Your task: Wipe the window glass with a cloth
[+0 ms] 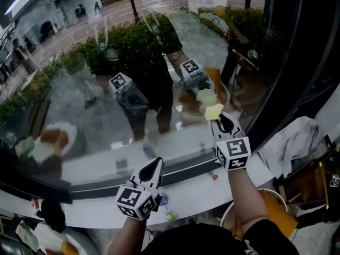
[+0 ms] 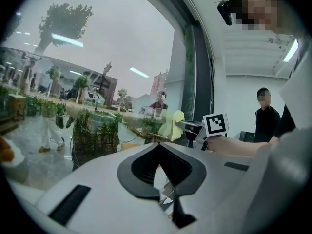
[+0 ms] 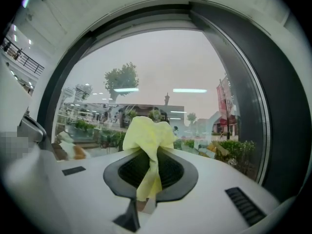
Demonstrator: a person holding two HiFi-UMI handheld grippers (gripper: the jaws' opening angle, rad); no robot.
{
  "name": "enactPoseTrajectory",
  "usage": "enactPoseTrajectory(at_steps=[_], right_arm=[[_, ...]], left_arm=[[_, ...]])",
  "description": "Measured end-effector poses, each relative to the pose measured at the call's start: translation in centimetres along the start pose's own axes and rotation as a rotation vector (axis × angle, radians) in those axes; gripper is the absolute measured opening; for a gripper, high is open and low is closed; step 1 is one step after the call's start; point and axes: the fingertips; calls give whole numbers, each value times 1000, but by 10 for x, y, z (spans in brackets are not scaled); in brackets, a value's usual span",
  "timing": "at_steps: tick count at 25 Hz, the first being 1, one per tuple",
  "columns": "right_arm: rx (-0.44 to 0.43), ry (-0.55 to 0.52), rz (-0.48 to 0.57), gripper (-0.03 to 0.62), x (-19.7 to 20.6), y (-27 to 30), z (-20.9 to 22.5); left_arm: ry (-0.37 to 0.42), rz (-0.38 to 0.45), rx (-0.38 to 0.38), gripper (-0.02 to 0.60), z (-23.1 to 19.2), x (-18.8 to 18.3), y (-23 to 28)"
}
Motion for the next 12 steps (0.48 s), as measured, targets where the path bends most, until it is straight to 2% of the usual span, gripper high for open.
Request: enactPoseTrajectory(at_steps=[12], right_arm=[[16, 18, 3, 57, -1, 0, 1]], left_arm=[[-4, 12, -25, 8, -5, -3, -6]])
Point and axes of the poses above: the fingertips, and each gripper's own axes: y forward along the fingers, z to its right, x out of its underside, and after that the axes turned 1 degree about -z, right-handed
